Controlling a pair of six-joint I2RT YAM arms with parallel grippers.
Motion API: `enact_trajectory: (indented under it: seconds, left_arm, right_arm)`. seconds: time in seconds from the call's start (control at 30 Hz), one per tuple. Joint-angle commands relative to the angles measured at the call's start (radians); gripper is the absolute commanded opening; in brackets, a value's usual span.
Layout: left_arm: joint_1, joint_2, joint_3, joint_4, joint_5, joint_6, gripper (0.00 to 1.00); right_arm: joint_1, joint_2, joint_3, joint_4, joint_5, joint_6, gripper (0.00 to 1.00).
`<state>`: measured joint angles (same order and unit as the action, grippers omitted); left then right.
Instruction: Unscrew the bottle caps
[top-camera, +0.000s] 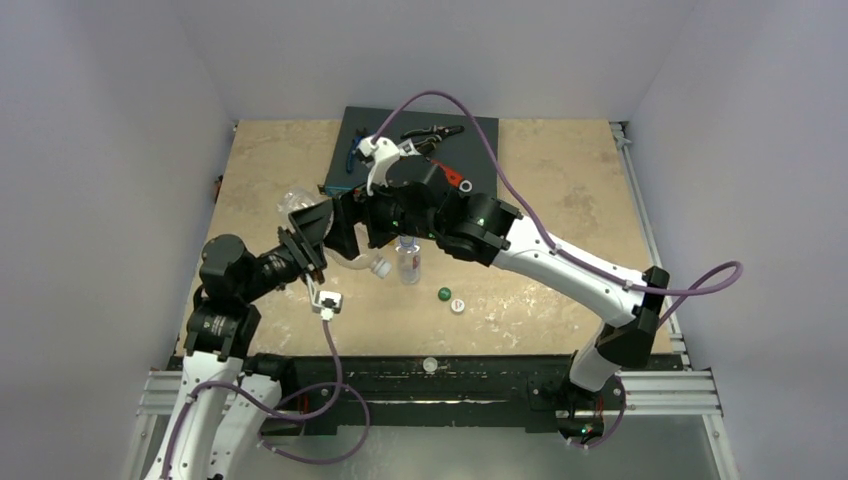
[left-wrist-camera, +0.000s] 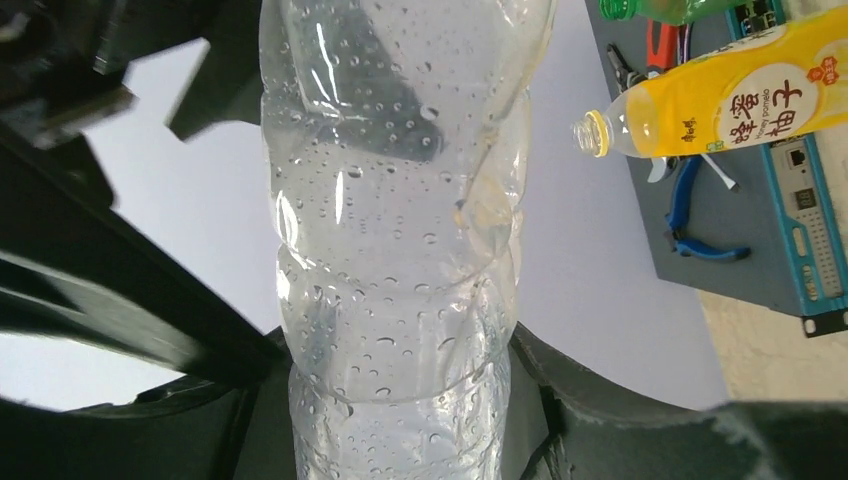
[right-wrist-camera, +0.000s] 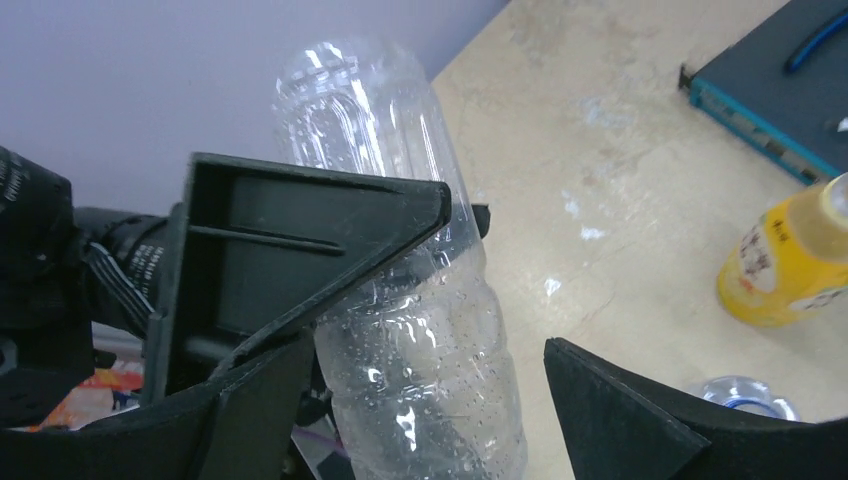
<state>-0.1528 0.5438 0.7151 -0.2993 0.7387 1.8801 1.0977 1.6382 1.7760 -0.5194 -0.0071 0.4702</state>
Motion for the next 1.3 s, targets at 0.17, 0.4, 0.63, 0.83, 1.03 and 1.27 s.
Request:
enact_trajectory:
  seconds: [0.17,0.4,0.63,0.83,1.03,1.27]
  left_arm:
    - [-0.001,0.168,0.285,-0.062,-0.074,-0.73,0.55]
    - [-0.001,0.223,0.331,-0.147,0.012,-1.314,0.45]
    - [-0.001,0.193,0.276,-0.086,0.023,-1.592,0.45]
    - [-0.001,0.202,0.29,-0.028,0.032,-1.805,0.44]
    - [-0.001,0.228,0.279,0.024,0.055,-1.933,0.44]
    - [-0.001,0.217,0.263,0.055,0.063,-1.938,0.45]
  right_arm:
    - [-0.021,-0.12,0.194,0.006,0.262,-0.091,0.92]
    - [-0.022,-0.21,0.106,0.179,0.322,-0.094,0.9]
    - [-0.021,-0.183,0.123,0.25,0.293,-0.066,0.89]
    - [-0.021,-0.147,0.124,0.242,0.296,-0.056,0.87]
    - [-0.021,-0.126,0.109,0.284,0.278,-0.055,0.81]
    - [-0.021,-0.089,0.141,0.294,0.253,-0.036,0.71]
